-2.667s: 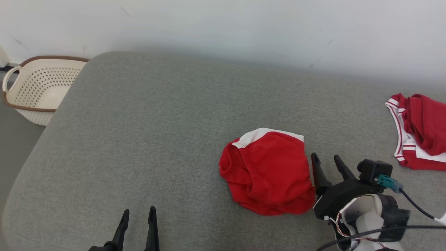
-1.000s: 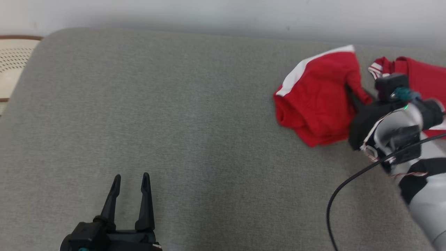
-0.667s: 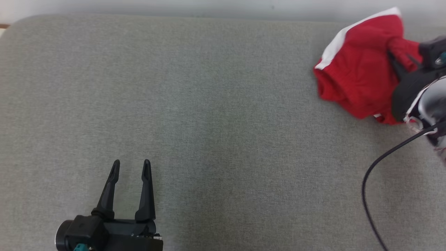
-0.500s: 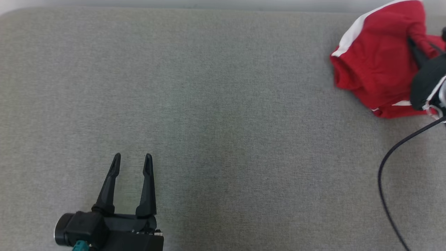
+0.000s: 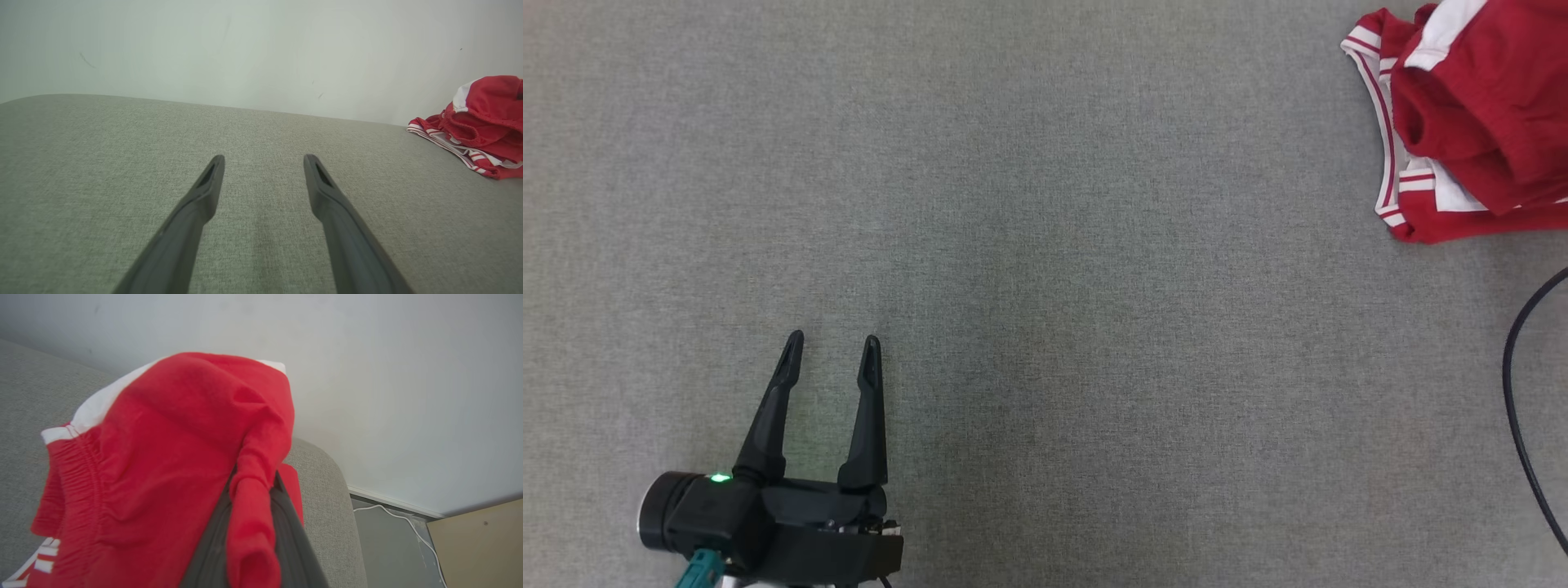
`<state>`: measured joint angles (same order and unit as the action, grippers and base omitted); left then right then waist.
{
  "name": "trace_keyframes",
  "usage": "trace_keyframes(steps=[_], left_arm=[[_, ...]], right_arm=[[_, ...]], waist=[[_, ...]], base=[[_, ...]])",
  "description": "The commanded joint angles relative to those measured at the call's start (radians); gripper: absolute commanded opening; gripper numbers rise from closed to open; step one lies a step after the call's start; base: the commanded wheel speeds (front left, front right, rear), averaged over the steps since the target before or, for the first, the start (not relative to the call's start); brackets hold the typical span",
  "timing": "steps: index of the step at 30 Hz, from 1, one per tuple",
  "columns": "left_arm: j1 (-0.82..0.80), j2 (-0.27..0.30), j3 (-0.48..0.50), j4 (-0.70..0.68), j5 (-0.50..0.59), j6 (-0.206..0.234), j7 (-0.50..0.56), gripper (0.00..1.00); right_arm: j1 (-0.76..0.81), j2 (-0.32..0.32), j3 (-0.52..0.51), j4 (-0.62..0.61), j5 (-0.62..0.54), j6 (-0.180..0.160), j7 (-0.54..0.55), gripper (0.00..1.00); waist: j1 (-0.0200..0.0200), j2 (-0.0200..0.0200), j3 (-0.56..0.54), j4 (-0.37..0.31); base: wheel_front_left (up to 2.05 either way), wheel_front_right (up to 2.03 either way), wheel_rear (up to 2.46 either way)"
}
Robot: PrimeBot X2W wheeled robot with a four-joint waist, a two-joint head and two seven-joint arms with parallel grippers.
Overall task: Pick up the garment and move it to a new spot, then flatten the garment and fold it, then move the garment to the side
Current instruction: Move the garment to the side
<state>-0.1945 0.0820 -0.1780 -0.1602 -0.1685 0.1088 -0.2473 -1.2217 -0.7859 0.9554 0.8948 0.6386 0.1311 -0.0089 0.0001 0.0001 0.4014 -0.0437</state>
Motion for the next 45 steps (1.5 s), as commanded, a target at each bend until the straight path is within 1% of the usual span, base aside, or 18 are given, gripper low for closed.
trace_keyframes(steps=[1,8,12,13,14,20,23,26,31,35,39,41,45], left_arm=[[-0.012,0.006,-0.001,-0.005,0.01,0.005,0.003,1.0],[-0.017,0.016,0.0,-0.016,0.008,0.006,0.006,1.0],[-0.021,0.019,-0.002,-0.013,0.005,0.006,0.007,1.0],[-0.023,0.019,-0.003,-0.012,0.004,0.009,0.006,1.0],[-0.023,0.019,-0.004,-0.011,0.004,0.011,0.006,1.0],[-0.011,0.02,-0.001,0.0,-0.005,0.016,0.0,1.0],[-0.003,0.018,-0.002,0.009,-0.008,0.016,-0.001,1.0],[0.009,0.015,-0.001,0.022,-0.017,0.019,-0.005,1.0],[0.031,0.007,0.005,0.05,-0.037,0.02,-0.011,1.0],[0.05,0.005,0.013,0.064,-0.048,0.021,-0.015,1.0],[0.075,0.001,0.027,0.074,-0.059,0.022,-0.019,1.0],[0.087,0.001,0.036,0.077,-0.066,0.023,-0.018,1.0],[0.109,-0.001,0.052,0.07,-0.067,0.024,-0.019,1.0]], right_arm=[[-0.015,-0.008,0.008,0.01,0.012,-0.001,-0.01,0.0],[-0.042,0.003,0.043,0.071,0.037,-0.001,-0.03,0.0],[-0.038,0.017,0.056,0.118,0.052,-0.001,-0.023,0.0],[-0.043,0.017,0.065,0.134,0.05,-0.001,-0.035,0.1],[-0.048,0.016,0.065,0.145,0.049,-0.001,-0.043,1.0],[-0.067,0.03,0.079,0.205,0.044,-0.001,-0.051,1.0],[-0.071,0.041,0.081,0.218,0.043,-0.001,-0.078,1.0],[-0.083,0.057,0.052,0.227,0.076,-0.001,-0.122,1.0],[-0.057,0.087,0.028,0.206,0.104,-0.001,-0.207,1.0],[-0.042,0.104,0.007,0.174,0.116,-0.001,-0.241,1.0],[-0.006,0.121,-0.048,0.116,0.116,-0.001,-0.256,1.0],[0.016,0.131,-0.095,0.063,0.1,0.0,-0.257,1.0],[0.098,0.144,-0.221,-0.029,0.062,-0.001,-0.257,1.0]], waist=[[-0.0001,-0.0001,0.01,-0.004],[-0.0001,-0.0001,0.028,-0.009],[-0.0001,-0.0001,0.029,-0.008],[-0.0001,-0.0001,0.028,-0.006],[-0.0001,-0.0001,0.028,-0.005],[-0.0001,-0.0001,0.01,-0.004],[-0.0001,-0.0001,-0.011,-0.004],[-0.0001,-0.0001,-0.04,-0.003],[-0.0001,-0.0001,-0.1,0.0],[-0.0001,-0.0001,-0.134,-0.002],[-0.0001,-0.0001,-0.181,-0.008],[-0.0001,-0.0001,-0.202,-0.014],[-0.0001,-0.0001,-0.246,-0.02]], base=[[0.0,0.0,0.0],[0.0,0.0,0.0],[0.0,0.0,0.0],[0.0,0.0,0.0],[0.0,0.0,0.0],[0.0,0.0,0.0],[0.0,0.0,0.0],[0.0,0.0,0.0],[0.0,0.0,0.0],[0.0,0.0,0.0],[0.0,0.0,0.0],[0.0,0.0,0.0],[0.0,0.0,0.0]])
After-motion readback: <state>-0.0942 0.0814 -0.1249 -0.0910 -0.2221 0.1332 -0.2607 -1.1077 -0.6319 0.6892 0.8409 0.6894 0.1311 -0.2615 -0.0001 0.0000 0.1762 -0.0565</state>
